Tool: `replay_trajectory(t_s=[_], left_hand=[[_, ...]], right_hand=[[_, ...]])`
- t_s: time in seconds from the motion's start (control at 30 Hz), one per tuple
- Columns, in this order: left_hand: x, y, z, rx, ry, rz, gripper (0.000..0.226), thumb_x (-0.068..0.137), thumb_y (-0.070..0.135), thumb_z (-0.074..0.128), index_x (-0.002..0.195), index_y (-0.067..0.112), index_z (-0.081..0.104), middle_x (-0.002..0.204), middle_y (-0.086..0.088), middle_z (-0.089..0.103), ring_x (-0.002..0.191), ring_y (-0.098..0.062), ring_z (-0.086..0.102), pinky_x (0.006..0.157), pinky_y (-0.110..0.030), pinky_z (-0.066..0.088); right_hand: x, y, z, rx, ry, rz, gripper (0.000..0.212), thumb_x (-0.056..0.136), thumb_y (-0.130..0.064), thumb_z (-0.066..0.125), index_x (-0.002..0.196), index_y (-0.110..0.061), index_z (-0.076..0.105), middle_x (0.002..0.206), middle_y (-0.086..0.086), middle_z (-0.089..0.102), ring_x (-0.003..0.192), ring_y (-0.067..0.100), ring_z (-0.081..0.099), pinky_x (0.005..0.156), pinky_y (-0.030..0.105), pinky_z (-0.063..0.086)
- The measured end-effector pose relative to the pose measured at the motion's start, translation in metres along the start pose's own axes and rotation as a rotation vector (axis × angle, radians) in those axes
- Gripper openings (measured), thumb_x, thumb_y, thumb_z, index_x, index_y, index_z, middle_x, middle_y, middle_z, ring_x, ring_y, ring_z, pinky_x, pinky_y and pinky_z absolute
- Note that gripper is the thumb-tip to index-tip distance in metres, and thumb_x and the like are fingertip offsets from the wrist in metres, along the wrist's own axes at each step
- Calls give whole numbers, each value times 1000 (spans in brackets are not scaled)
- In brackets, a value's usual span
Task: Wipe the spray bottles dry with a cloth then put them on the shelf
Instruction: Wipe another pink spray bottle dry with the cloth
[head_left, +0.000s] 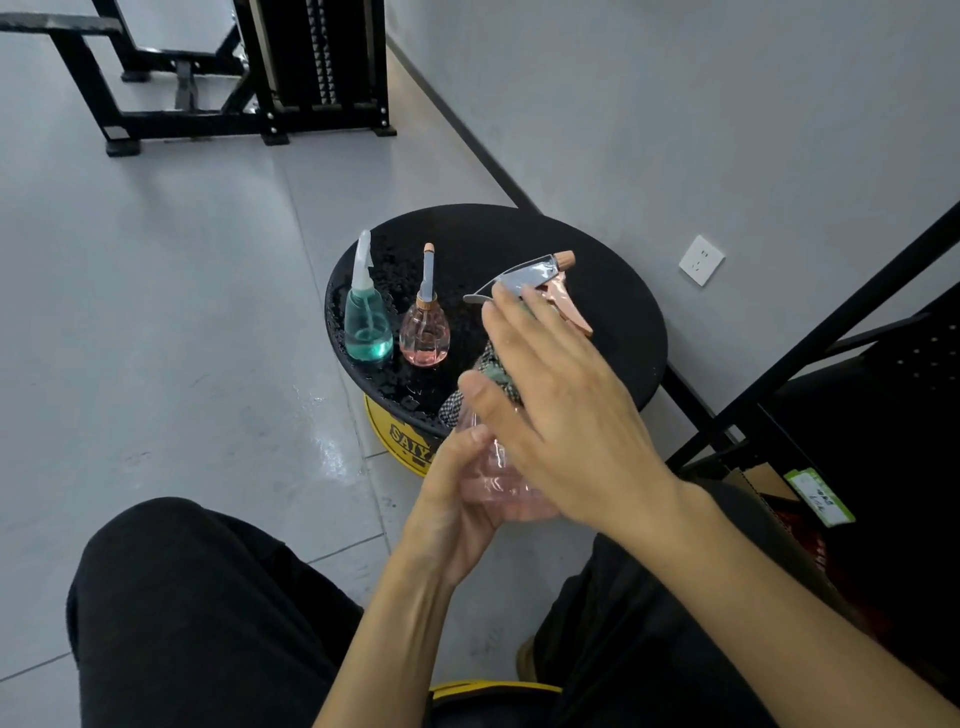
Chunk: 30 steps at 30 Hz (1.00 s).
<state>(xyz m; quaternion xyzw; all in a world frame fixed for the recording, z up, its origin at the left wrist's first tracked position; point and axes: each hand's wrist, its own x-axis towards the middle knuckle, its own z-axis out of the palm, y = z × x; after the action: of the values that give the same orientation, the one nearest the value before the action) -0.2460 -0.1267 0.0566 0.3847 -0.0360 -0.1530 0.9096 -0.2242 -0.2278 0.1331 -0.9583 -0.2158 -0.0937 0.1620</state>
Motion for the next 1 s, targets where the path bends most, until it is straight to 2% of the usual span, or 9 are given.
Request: replay_trajectory(t_s=[0.1, 0.2, 0.27, 0.37, 0.47, 0.6, 0.7, 0.83, 1.0], left_hand=[[-3, 1, -1, -24, 39, 6, 24, 77, 47, 66, 83, 29, 79, 80, 3, 75, 74, -8, 71, 61, -25, 58], [-4, 2, -3, -16, 43, 4, 30, 84, 35, 51, 76, 31, 79, 66, 4, 72, 60, -5, 68, 55, -19, 54], [-2, 3, -3, -4, 5, -5, 23, 73, 49, 73, 85, 30, 79, 73, 2, 74, 68, -7, 70, 59, -22, 56], [1, 1, -5, -7, -45, -7, 61, 49, 57, 87, 101, 29, 74, 85, 0, 74, 74, -14, 71, 59, -35, 59], [2, 0, -5, -21, -54, -11, 59, 45, 57, 88, 95, 29, 75, 84, -1, 73, 71, -18, 71, 60, -39, 59], [-1, 2, -8, -85, -34, 0, 43, 47, 50, 89, 77, 21, 77, 72, -1, 72, 62, -11, 69, 55, -24, 57], [0, 3, -13, -54, -25, -30, 54, 48, 55, 87, 86, 18, 79, 80, -5, 75, 70, -16, 71, 65, -28, 58], [0, 7, -9, -12, -47, -39, 55, 44, 62, 86, 83, 24, 79, 76, -2, 75, 67, -12, 71, 57, -27, 58], [0, 9, -5, 71, -9, -53, 51, 49, 62, 81, 88, 28, 77, 82, -1, 74, 72, -18, 72, 59, -37, 59]], right_hand=[[-16, -15, 5, -39, 14, -46, 74, 95, -58, 17, 150, -10, 27, 160, 2, 17, 148, 13, 5, 120, 39, 13], [-29, -22, 8, -71, 12, -85, 75, 96, -59, 15, 150, -8, 27, 160, 3, 14, 149, 14, 3, 119, 37, 13], [-23, -17, 6, -48, 4, -70, 76, 95, -60, 13, 150, -10, 26, 160, 1, 16, 148, 11, 3, 119, 36, 14], [-5, -4, 1, 38, 0, 23, 76, 92, -62, 15, 152, -15, 20, 161, -3, 14, 147, 6, 0, 120, 28, 7], [1, 2, 2, 111, -5, 87, 76, 91, -62, 14, 153, -18, 13, 161, -6, 6, 146, 0, -6, 114, 15, -3], [-20, -11, 7, 90, 3, 10, 69, 96, -55, 19, 153, -17, 13, 162, -7, 4, 147, 3, -6, 119, 24, 2], [-33, -18, 10, 58, 51, -64, 64, 98, -48, 23, 151, -12, 23, 160, -3, 14, 148, 8, 2, 120, 30, 10], [-19, -9, 1, 120, 40, -96, 60, 99, -45, 28, 149, -12, 31, 158, -3, 23, 147, 5, 8, 120, 27, 12], [-2, 4, -6, 177, 20, -37, 63, 97, -50, 23, 149, -16, 30, 159, -8, 21, 146, 1, 5, 119, 21, 7]])
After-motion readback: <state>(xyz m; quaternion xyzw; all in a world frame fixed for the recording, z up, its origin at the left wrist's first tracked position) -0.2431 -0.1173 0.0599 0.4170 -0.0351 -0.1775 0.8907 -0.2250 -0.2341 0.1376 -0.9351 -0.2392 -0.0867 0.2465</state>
